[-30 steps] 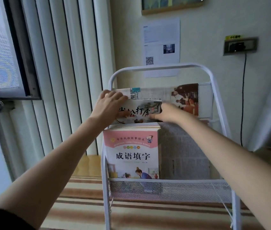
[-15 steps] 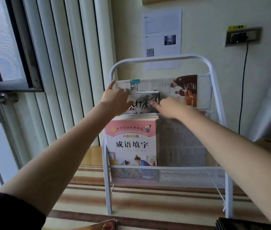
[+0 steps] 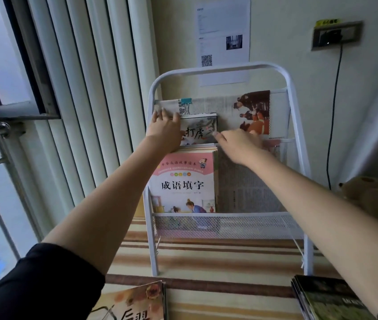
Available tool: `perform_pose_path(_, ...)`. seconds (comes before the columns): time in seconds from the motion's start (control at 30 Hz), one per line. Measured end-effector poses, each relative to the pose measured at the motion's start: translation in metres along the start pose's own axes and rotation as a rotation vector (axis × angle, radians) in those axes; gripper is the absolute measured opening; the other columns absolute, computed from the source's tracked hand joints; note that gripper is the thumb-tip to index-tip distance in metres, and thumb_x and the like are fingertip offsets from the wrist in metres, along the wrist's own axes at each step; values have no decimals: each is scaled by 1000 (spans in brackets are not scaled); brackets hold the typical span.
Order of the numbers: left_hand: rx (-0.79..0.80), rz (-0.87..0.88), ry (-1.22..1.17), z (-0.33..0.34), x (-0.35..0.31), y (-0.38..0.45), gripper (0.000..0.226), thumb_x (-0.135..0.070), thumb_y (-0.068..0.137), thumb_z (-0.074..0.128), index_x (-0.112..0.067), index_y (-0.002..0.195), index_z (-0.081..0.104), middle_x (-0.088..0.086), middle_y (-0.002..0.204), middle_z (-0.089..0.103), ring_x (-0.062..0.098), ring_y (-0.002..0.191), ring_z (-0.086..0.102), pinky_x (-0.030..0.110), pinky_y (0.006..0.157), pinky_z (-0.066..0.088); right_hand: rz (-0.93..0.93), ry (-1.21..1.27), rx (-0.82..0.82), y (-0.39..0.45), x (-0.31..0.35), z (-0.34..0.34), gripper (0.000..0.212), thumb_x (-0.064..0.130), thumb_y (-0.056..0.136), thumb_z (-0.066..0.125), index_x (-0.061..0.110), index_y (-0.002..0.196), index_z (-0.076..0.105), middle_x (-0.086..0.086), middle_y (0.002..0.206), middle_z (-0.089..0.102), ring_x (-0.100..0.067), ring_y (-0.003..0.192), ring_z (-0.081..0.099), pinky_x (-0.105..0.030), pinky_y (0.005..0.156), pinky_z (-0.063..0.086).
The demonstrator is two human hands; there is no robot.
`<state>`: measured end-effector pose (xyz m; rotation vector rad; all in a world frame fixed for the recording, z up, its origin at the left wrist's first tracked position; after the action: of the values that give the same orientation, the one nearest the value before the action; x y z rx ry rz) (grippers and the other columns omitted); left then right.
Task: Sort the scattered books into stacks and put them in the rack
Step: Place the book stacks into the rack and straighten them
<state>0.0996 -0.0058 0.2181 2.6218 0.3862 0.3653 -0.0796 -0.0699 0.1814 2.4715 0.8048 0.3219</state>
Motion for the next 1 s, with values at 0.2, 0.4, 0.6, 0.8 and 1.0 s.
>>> perform_pose_path(0.2,52,-62,-362,-12,0,-5,64,-25,100,35,-4,150,0,27,155,3,41,144,2,50,118,4,-79,262,-268,-87,-27,9,44,13,100,34,15,144,34,-2,155,23,-14,144,14,-37,119,10)
perform_pose_path(0.4,130,-10,-335,-25,-20,-56,66,-44,101,20,-9,150,-6,26,154,-11,37,143,-14,48,117,-6,116,563,99,-189,-48,19,55,21,102,33,34,150,8,-5,139,49,-5,90,64,-18,79,49)
perform_pose_path(0.6,-214,4,-334,-9,-70,-112,62,-46,101,12,-14,152,-2,20,156,-13,30,143,-18,43,115,-11,305,570,11,-257,-83,17,58,17,98,44,33,148,22,4,150,35,-27,103,62,-42,82,54)
perform_pose_path(0.8,-225,362,-638,37,-186,-241,61,-43,101,16,-12,150,-1,2,155,-13,14,144,-16,30,118,-8,682,204,331,-327,-138,24,73,37,94,51,19,151,10,-13,134,50,-27,105,60,-37,79,54)
perform_pose_path(1.0,599,-46,-1241,116,-277,-307,73,-59,87,45,-11,140,33,11,143,39,32,138,28,47,113,28,833,326,321,-376,-173,25,67,45,89,55,10,142,34,-9,139,47,-30,118,53,-39,94,46)
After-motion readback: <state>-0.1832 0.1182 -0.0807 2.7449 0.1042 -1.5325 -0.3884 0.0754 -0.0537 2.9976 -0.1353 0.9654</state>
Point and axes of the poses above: each hand's wrist, its own y-axis towards the middle knuckle, its own z-axis out of the palm, x = y × z, the point moved 2 cm from there along y, towards the middle knuckle
